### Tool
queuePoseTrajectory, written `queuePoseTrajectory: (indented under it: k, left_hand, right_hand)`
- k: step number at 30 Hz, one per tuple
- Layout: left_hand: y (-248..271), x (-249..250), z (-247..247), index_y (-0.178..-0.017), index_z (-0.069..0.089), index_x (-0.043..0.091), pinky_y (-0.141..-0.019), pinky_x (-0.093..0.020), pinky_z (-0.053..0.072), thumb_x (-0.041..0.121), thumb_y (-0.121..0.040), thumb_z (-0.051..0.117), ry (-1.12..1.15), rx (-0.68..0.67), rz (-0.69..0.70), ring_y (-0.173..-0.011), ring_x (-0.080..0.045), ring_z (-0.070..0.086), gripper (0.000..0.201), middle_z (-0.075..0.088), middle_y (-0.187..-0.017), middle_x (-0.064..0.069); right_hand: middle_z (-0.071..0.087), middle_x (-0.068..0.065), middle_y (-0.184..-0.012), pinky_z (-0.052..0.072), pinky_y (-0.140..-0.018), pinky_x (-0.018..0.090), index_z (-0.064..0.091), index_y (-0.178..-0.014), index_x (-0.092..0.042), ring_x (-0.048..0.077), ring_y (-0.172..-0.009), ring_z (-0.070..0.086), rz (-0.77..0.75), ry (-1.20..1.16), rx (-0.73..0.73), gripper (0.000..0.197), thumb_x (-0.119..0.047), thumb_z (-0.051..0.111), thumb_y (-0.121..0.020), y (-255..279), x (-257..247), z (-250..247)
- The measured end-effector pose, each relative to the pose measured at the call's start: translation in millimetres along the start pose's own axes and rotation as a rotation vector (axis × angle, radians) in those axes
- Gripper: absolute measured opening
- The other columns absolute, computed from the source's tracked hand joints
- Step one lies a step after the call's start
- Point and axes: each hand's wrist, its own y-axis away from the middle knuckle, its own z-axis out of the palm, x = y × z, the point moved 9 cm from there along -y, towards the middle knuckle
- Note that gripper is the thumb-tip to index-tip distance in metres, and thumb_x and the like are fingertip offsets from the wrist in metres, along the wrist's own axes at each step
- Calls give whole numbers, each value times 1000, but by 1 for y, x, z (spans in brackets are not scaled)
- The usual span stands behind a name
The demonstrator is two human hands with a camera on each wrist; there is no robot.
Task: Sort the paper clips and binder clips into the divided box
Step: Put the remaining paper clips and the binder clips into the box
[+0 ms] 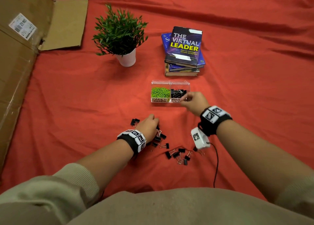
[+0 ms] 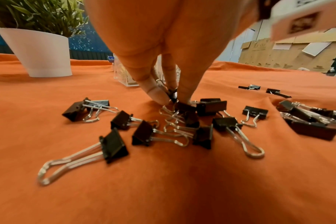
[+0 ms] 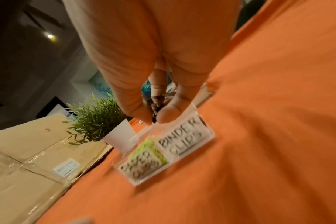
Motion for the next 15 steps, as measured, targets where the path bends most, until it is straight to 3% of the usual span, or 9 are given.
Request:
queuePoseTrajectory:
  k: [3, 6, 9, 12, 15]
  left_hand:
    - [-2, 2, -1, -105, 53, 9, -85, -45, 50, 17, -84, 63, 38, 3, 18, -100, -34, 57, 25, 51, -113, -9]
    - [-5, 4, -3, -101, 56, 12, -87, -41, 49, 17, -82, 66, 82, -15, 44, -101, -31, 58, 22, 59, -110, -8]
    - [-9, 10, -15, -97, 57, 13, -85, -39, 50, 18, -81, 68, 138, -1, 52, -98, -29, 60, 20, 62, -106, -7]
    - [-21, 27, -42, -91, 58, 13, -82, -32, 49, 16, -80, 70, 226, 81, 87, -93, -22, 60, 16, 62, -101, -4]
    - [-42, 49, -73, -89, 59, 15, -82, -33, 50, 16, -79, 72, 313, 158, 112, -91, -20, 59, 17, 62, -98, -3]
  right_hand:
    - [59, 0, -62, 40, -61, 25, 68, -79, -11, 13, -57, 52, -46, 163, 52, 4, -8, 66, -77, -35, -23, -12]
    - [66, 13, -92, 44, -70, 26, 71, -86, -3, 26, -80, 61, -86, 339, 64, 11, -8, 66, -77, -55, -30, -8]
    - [59, 15, -112, 45, -84, 29, 70, -100, -8, 29, -99, 60, -116, 409, 18, 23, -16, 70, -79, -60, -29, 0]
    - [60, 13, -111, 46, -89, 30, 69, -105, -14, 27, -95, 61, -166, 301, 55, 26, -18, 68, -79, -52, -28, -13]
    - [63, 13, -102, 43, -82, 29, 69, -97, -10, 28, -92, 60, -151, 264, 123, 18, -13, 63, -80, -31, -14, -33]
